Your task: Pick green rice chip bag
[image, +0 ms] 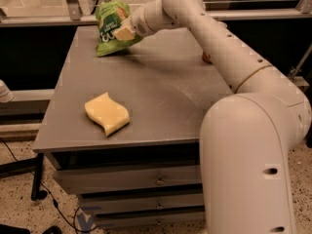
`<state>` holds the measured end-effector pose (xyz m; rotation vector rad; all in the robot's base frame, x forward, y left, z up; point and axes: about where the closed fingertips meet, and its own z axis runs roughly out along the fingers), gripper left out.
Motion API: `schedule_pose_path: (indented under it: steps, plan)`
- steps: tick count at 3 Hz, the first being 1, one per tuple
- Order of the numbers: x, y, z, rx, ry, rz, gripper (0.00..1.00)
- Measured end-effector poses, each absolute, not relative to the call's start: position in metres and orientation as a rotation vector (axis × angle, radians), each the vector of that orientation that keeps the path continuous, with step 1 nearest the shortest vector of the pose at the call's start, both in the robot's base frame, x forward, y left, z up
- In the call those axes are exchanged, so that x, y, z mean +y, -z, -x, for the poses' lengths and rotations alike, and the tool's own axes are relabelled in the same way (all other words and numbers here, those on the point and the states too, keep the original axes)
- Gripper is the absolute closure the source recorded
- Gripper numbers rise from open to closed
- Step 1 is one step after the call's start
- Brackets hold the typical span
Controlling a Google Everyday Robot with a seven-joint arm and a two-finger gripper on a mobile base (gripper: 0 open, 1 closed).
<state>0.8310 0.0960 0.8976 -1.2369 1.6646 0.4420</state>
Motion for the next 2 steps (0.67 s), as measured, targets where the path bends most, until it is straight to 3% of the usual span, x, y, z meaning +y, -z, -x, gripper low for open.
schedule_pose_path:
  steps: [2]
  plan:
    - [0.081, -0.977, -0.818, 1.497, -0.609, 1.149, 1.00]
